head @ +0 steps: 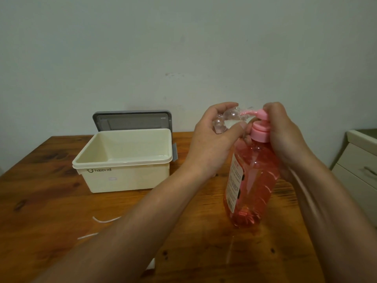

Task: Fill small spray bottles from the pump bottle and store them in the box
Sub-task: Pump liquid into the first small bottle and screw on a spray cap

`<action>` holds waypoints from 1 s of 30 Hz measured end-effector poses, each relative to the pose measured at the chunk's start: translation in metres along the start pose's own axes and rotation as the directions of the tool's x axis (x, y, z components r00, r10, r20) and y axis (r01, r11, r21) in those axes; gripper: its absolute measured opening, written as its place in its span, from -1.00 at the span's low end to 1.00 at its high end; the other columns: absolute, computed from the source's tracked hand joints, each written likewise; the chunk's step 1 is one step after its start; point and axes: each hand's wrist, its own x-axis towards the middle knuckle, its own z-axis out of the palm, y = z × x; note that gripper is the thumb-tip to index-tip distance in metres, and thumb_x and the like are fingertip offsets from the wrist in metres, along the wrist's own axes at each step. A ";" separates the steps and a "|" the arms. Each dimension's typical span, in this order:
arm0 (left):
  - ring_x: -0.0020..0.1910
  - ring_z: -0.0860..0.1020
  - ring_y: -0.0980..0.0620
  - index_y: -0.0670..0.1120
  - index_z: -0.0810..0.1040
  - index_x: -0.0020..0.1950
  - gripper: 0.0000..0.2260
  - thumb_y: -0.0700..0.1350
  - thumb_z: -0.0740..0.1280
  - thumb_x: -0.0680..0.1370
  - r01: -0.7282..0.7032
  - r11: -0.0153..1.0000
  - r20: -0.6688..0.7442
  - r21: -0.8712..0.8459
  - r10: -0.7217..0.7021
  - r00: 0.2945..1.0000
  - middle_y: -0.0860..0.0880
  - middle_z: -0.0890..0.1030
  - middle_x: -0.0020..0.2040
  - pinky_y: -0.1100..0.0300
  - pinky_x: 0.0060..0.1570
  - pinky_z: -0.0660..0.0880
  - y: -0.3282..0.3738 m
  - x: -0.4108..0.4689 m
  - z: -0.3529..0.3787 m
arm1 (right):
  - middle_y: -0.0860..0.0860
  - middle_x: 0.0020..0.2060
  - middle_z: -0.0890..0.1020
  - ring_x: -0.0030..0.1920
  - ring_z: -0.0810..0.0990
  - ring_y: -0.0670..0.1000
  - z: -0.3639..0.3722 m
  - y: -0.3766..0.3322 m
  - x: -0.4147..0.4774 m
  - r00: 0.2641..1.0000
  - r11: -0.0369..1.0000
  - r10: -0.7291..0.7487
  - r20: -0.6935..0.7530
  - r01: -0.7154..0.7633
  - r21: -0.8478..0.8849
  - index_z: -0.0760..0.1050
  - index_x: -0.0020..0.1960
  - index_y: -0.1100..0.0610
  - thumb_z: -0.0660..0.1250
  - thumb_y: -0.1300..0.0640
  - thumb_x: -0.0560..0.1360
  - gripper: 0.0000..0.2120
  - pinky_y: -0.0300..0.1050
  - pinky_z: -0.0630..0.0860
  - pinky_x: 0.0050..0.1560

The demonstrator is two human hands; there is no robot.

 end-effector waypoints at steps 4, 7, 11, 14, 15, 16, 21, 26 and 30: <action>-0.23 0.57 0.35 -0.06 0.51 0.28 -0.65 -0.21 0.41 0.51 -0.001 1.000 0.004 0.002 0.001 1.000 0.14 0.59 -0.04 0.45 -0.27 0.48 0.000 0.000 0.001 | 0.09 -0.49 0.54 -0.48 0.47 0.06 0.000 -0.001 -0.002 1.000 1.000 -0.005 -0.008 0.005 -0.009 0.51 -0.44 0.10 0.05 -0.16 0.57 -0.45 -0.18 0.42 -0.41; -0.08 0.63 0.18 -0.03 0.50 0.29 -0.67 -0.19 0.39 0.53 0.007 1.000 -0.002 -0.003 -0.007 1.000 0.08 0.61 0.03 0.42 -0.24 0.50 0.001 0.001 0.000 | 0.10 -0.50 0.55 -0.48 0.52 0.07 0.001 -0.002 -0.002 1.000 1.000 0.020 -0.024 -0.020 0.004 0.51 -0.42 0.13 0.09 -0.30 0.54 -0.39 -0.14 0.46 -0.37; -0.17 0.59 0.29 -0.03 0.51 0.28 -0.67 -0.20 0.40 0.53 0.006 1.000 0.003 0.000 -0.006 1.000 0.05 0.60 0.05 0.43 -0.26 0.49 0.001 0.000 -0.001 | 0.11 -0.49 0.54 -0.46 0.50 0.08 0.001 -0.002 -0.002 1.000 1.000 0.015 -0.017 -0.015 0.012 0.51 -0.42 0.12 0.08 -0.21 0.55 -0.44 -0.11 0.43 -0.34; -0.23 0.56 0.33 -0.05 0.52 0.27 -0.66 -0.22 0.41 0.51 0.008 1.000 0.003 0.003 -0.008 1.000 0.04 0.61 0.03 0.44 -0.27 0.48 -0.001 0.000 -0.001 | 0.10 -0.49 0.55 -0.47 0.48 0.07 0.000 -0.001 -0.002 0.999 1.000 -0.009 -0.031 0.008 -0.014 0.51 -0.40 0.12 0.05 -0.10 0.57 -0.49 -0.15 0.42 -0.39; -0.23 0.56 0.34 -0.06 0.52 0.27 -0.66 -0.22 0.41 0.51 0.010 1.000 0.004 0.004 -0.010 1.000 0.06 0.61 0.01 0.45 -0.27 0.48 -0.001 0.000 0.000 | 0.11 -0.48 0.55 -0.46 0.48 0.07 0.000 -0.001 -0.002 1.000 1.000 -0.007 -0.030 0.007 -0.009 0.52 -0.41 0.12 0.06 -0.11 0.57 -0.48 -0.15 0.42 -0.40; -0.24 0.56 0.34 -0.06 0.51 0.28 -0.66 -0.23 0.41 0.51 0.012 1.000 0.006 0.001 -0.012 1.000 0.09 0.60 -0.02 0.45 -0.27 0.48 -0.001 0.000 0.000 | 0.13 -0.46 0.56 -0.45 0.49 0.08 0.000 -0.001 -0.003 1.000 1.000 0.001 -0.024 -0.001 0.005 0.52 -0.42 0.12 0.07 -0.14 0.57 -0.47 -0.14 0.43 -0.38; -0.10 0.61 0.20 -0.03 0.50 0.28 -0.67 -0.20 0.39 0.53 0.007 1.000 -0.006 0.002 -0.007 1.000 0.01 0.61 0.09 0.42 -0.26 0.49 0.001 0.001 -0.001 | 0.09 -0.50 0.54 -0.47 0.52 0.07 0.001 -0.002 -0.003 1.000 1.000 0.018 -0.013 -0.018 0.008 0.50 -0.42 0.12 0.09 -0.29 0.54 -0.40 -0.11 0.46 -0.34; -0.21 0.57 0.28 -0.05 0.52 0.27 -0.65 -0.21 0.42 0.50 0.013 1.000 0.004 0.010 -0.013 1.000 0.02 0.61 0.06 0.43 -0.28 0.48 -0.001 0.000 -0.001 | 0.09 -0.49 0.53 -0.45 0.47 0.08 0.001 -0.001 -0.002 1.000 1.000 0.001 -0.017 -0.001 0.003 0.51 -0.43 0.11 0.06 -0.12 0.56 -0.47 -0.14 0.40 -0.38; -0.24 0.57 0.32 -0.05 0.51 0.27 -0.67 -0.22 0.40 0.52 0.010 1.000 -0.003 -0.001 -0.010 1.000 0.11 0.60 -0.03 0.43 -0.27 0.48 -0.001 0.001 0.000 | 0.10 -0.49 0.55 -0.44 0.52 0.10 0.001 -0.001 -0.003 1.000 1.000 0.011 -0.013 -0.011 0.022 0.54 -0.43 0.09 0.09 -0.24 0.56 -0.42 -0.11 0.45 -0.35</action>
